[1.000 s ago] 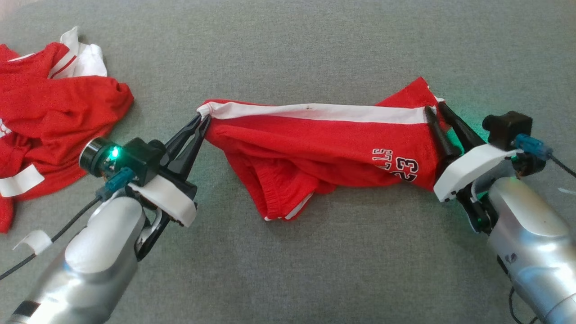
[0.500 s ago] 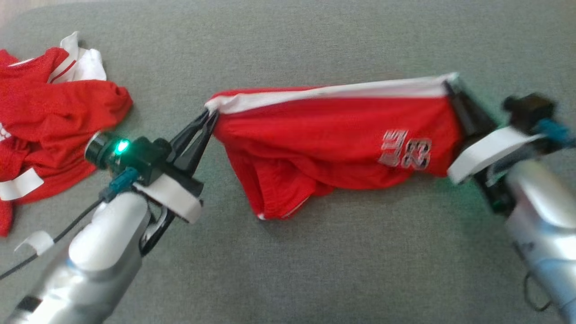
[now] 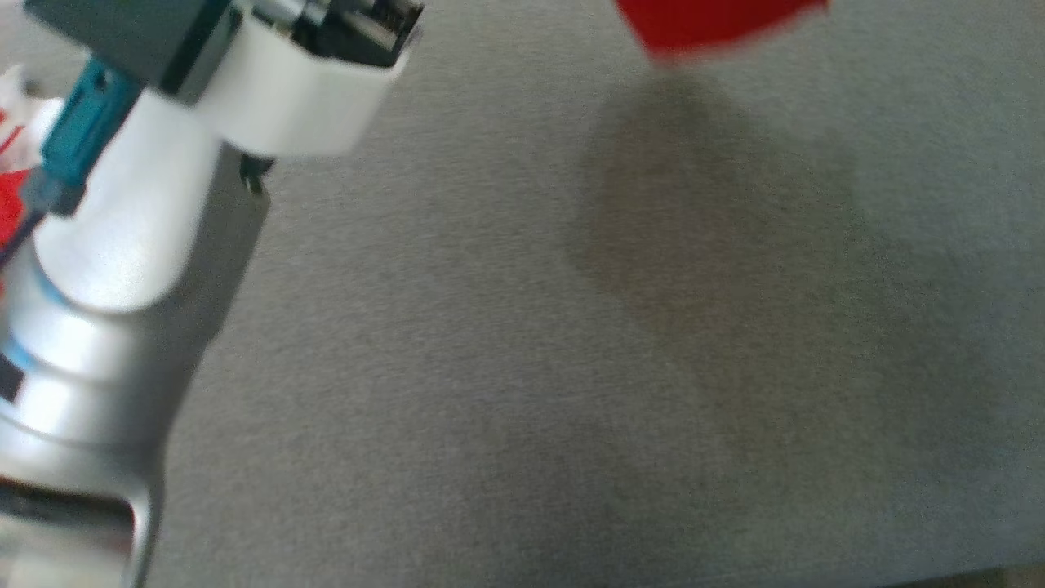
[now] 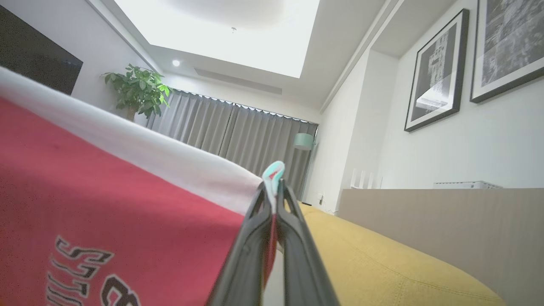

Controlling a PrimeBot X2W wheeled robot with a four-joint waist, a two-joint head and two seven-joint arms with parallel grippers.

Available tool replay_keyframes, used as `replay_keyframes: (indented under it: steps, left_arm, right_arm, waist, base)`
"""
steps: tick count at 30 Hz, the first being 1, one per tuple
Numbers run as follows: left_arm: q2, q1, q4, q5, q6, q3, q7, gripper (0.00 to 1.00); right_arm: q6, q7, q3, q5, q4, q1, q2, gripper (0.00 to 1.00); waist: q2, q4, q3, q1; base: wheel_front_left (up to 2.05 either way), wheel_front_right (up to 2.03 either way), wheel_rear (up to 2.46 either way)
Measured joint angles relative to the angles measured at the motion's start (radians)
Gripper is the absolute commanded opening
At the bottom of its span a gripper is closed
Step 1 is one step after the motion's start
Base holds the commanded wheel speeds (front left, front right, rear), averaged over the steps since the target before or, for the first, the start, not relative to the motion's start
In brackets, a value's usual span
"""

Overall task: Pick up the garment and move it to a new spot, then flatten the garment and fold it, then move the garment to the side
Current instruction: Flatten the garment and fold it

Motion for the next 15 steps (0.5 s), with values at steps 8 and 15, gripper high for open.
replay_keyframes:
  steps: [8,15]
  left_arm:
    - [-0.008,0.4,-0.019,-0.006,-0.019,0.031,-0.001,0.0]
    - [-0.012,0.761,-0.01,-0.021,-0.028,0.048,0.0,0.0]
  right_arm:
    - [0.0,-0.003,-0.012,0.038,-0.111,0.326,0.084,0.0]
    - [0.0,-0.003,-0.006,0.089,-0.156,0.633,0.157,0.0]
  waist:
    - [0.0,-0.044,-0.001,0.0]
    - [0.0,-0.047,-0.044,-0.0001]
  base:
    - [0.0,0.0,0.0]
    - [0.0,0.0,0.0]
